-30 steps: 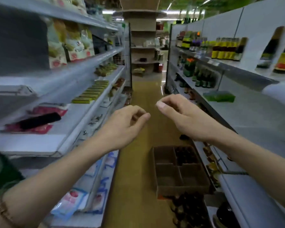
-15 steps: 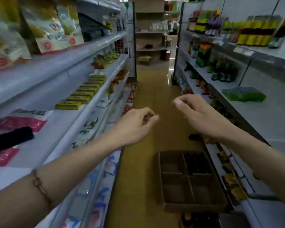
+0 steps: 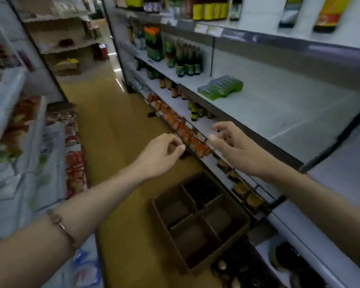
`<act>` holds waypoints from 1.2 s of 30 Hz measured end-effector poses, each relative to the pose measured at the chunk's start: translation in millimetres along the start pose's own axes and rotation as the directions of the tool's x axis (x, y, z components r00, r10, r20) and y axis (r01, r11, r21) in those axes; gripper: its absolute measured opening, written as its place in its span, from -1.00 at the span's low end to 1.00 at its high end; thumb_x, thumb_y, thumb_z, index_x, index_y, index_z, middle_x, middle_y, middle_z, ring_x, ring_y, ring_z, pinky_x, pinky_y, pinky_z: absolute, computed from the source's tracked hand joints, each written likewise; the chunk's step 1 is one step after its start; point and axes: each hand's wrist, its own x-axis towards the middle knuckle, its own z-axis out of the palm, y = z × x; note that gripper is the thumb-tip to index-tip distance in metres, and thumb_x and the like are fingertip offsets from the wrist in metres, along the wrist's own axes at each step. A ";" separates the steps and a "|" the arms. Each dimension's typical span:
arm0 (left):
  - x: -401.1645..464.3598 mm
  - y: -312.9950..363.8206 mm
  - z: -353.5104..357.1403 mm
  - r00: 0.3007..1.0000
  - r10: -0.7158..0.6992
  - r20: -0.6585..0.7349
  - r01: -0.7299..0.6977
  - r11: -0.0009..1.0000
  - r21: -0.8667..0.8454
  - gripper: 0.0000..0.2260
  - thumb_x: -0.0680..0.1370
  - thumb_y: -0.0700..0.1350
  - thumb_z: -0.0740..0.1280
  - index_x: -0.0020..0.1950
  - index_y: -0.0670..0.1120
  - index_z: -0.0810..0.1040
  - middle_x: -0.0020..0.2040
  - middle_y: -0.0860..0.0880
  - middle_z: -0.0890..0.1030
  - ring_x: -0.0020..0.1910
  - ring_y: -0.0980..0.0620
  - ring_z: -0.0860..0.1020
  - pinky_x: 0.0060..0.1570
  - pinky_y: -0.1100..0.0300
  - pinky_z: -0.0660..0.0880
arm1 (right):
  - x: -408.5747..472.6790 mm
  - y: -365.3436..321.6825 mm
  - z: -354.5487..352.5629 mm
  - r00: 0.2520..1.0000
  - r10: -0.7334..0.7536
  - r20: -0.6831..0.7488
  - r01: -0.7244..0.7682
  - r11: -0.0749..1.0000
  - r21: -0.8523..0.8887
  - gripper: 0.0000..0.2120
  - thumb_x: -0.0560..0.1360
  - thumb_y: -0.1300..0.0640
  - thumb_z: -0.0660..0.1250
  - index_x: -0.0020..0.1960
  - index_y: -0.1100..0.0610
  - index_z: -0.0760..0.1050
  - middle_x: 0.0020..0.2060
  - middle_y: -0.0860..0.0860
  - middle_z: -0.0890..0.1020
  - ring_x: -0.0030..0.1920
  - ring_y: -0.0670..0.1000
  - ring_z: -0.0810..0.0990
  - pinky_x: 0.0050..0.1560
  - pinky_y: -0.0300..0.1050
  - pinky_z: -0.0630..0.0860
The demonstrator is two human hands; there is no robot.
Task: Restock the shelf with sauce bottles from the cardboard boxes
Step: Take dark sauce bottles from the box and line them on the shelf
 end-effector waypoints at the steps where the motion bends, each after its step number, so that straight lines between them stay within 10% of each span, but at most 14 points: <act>1: 18.6 -4.6 9.0 0.999 0.023 0.042 -0.023 1.000 -0.004 -0.80 0.61 0.04 0.22 0.16 -0.01 0.50 0.10 0.03 0.51 0.04 0.09 0.50 0.05 0.17 0.48 | 11.9 14.7 -2.5 0.999 0.029 -0.020 -0.029 0.999 0.021 -0.64 0.61 -0.12 0.16 0.35 -0.05 0.25 0.05 -0.04 0.43 0.02 -0.04 0.50 -0.08 -0.18 0.45; 16: 219.4 -116.5 101.4 0.848 -0.057 0.527 0.021 0.997 0.074 -0.57 0.61 -0.04 0.25 0.47 -0.03 0.27 0.36 -0.02 0.31 0.05 0.08 0.53 -0.01 0.30 0.40 | 173.6 181.0 24.9 0.915 0.390 -0.103 -0.368 0.911 0.186 -0.48 0.59 -0.14 0.18 0.48 -0.02 0.17 0.25 0.04 0.43 0.08 -0.03 0.50 0.03 -0.12 0.42; 32: 338.3 -329.8 335.2 0.695 -0.006 0.719 -0.059 0.996 0.066 -0.38 0.59 -0.06 0.28 0.56 0.03 0.04 0.53 -0.02 -0.02 0.48 -0.07 0.18 0.44 0.10 0.23 | 255.1 376.2 219.0 0.558 0.795 -0.240 -0.729 0.607 0.316 -0.55 0.62 0.03 0.22 0.45 0.10 0.21 0.35 0.13 0.29 0.35 0.10 0.36 0.15 -0.23 0.29; 36: 326.9 -403.2 406.2 0.592 -0.086 0.801 -0.017 0.993 0.120 -0.41 0.60 -0.05 0.27 0.56 -0.02 0.06 0.52 -0.01 0.01 0.46 0.05 0.18 0.23 0.57 -0.02 | 256.7 447.0 288.4 0.538 0.828 -0.160 -0.774 0.560 0.295 -0.55 0.63 0.02 0.19 0.48 0.05 0.19 0.37 0.17 0.34 0.28 0.17 0.45 0.14 -0.09 0.44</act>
